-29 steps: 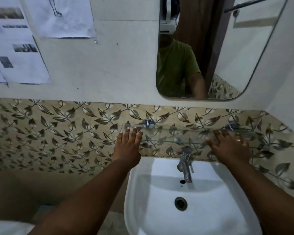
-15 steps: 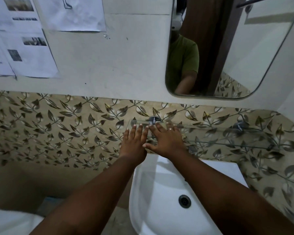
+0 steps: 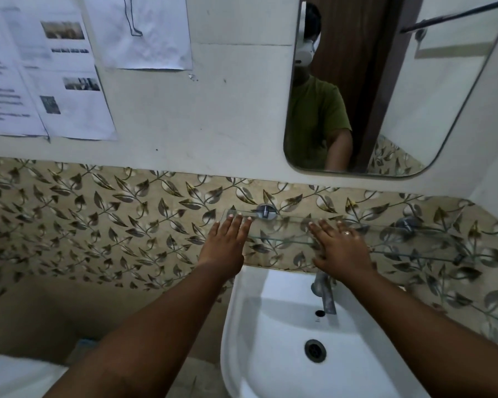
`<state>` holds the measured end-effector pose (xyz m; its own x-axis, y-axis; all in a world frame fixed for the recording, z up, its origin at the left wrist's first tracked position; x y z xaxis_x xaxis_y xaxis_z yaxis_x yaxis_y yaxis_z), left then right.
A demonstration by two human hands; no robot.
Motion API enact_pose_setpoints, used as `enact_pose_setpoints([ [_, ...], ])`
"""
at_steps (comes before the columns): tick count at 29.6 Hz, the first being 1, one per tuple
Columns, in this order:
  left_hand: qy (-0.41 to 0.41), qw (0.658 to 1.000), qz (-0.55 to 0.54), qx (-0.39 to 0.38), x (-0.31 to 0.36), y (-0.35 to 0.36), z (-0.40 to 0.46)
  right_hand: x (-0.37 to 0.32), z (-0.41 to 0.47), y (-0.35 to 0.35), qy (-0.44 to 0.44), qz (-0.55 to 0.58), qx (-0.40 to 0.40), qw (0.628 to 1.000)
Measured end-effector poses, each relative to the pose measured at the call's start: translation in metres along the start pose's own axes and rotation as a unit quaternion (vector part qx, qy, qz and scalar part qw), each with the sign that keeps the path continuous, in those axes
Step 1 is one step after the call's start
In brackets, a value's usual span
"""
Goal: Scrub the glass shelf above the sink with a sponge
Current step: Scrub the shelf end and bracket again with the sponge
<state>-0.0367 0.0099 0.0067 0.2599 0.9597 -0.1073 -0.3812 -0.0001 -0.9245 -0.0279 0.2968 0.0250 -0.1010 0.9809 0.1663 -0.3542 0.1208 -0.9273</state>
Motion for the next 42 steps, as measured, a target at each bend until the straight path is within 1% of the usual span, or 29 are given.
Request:
enact_pose_setpoints([
  [4,-0.022,1.0,0.0,0.013,-0.007,-0.009,-0.005,-0.039,0.004,-0.002,0.052,0.014,0.009,0.999],
  [7,-0.028,0.998,0.002,0.051,-0.009,-0.021,-0.005,-0.081,0.021,-0.005,0.052,0.04,0.009,0.998],
  [9,-0.017,0.998,0.009,0.067,-0.008,-0.029,-0.006,-0.116,0.035,-0.009,0.044,0.064,-0.002,0.997],
  [13,-0.018,0.997,0.023,0.073,-0.008,-0.042,-0.014,-0.182,0.052,-0.011,-0.009,0.072,-0.014,0.997],
  [15,-0.027,0.997,0.036,0.061,-0.013,-0.045,-0.017,-0.203,0.061,-0.011,-0.038,0.047,-0.026,0.998],
  [18,-0.043,0.998,0.037,0.041,-0.024,-0.046,-0.025,-0.22,0.073,-0.014,-0.111,-0.003,-0.032,0.993],
  [20,-0.048,0.998,0.028,0.027,-0.023,-0.041,-0.029,-0.219,0.074,-0.015,-0.141,-0.003,-0.023,0.99],
  [22,-0.048,0.999,0.016,0.017,-0.02,-0.036,-0.029,-0.208,0.069,-0.018,-0.139,0.039,-0.002,0.99],
  [25,-0.045,0.999,-0.013,0.02,-0.015,-0.027,-0.025,-0.162,0.054,-0.018,-0.112,0.085,0.0,0.99],
  [27,-0.022,0.999,-0.032,0.009,0.004,-0.008,-0.018,-0.088,0.036,-0.012,-0.054,0.058,-0.019,0.997],
  [29,-0.016,1.0,-0.003,-0.004,0.005,0.003,-0.02,-0.026,0.021,-0.009,-0.024,0.026,-0.029,0.999],
  [32,0.001,1.0,0.01,-0.002,0.027,0.012,-0.007,0.096,-0.016,-0.007,0.084,-0.01,-0.045,0.995],
  [34,-0.001,1.0,0.008,-0.011,0.033,0.014,-0.006,0.157,-0.039,-0.006,0.143,-0.026,-0.037,0.989],
  [35,-0.003,1.0,0.009,-0.005,0.034,0.015,-0.006,0.176,-0.046,-0.004,0.161,-0.034,-0.034,0.986],
  [36,-0.003,1.0,0.013,-0.004,0.031,0.014,-0.006,0.18,-0.05,-0.003,0.177,-0.042,-0.035,0.983],
  [38,-0.001,1.0,0.019,-0.008,0.026,0.012,-0.003,0.168,-0.048,-0.005,0.214,-0.06,-0.02,0.975],
  [40,-0.001,1.0,0.019,-0.002,0.026,0.012,-0.004,0.137,-0.043,-0.012,0.232,-0.059,0.02,0.971],
  [42,-0.003,1.0,0.016,0.0,0.024,0.013,-0.005,0.1,-0.038,-0.021,0.226,-0.044,0.067,0.971],
])
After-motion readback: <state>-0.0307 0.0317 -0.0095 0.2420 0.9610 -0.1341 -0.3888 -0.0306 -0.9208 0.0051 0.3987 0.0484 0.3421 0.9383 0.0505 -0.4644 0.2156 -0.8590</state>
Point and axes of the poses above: each hand's wrist, its own z-axis towards the middle knuckle, its own y-axis out of the palm, x = y × z, the point moved 5 cm from there along z, towards the middle knuckle, and after that the axes turned 9 degrees about x, right-handed, at the moved point
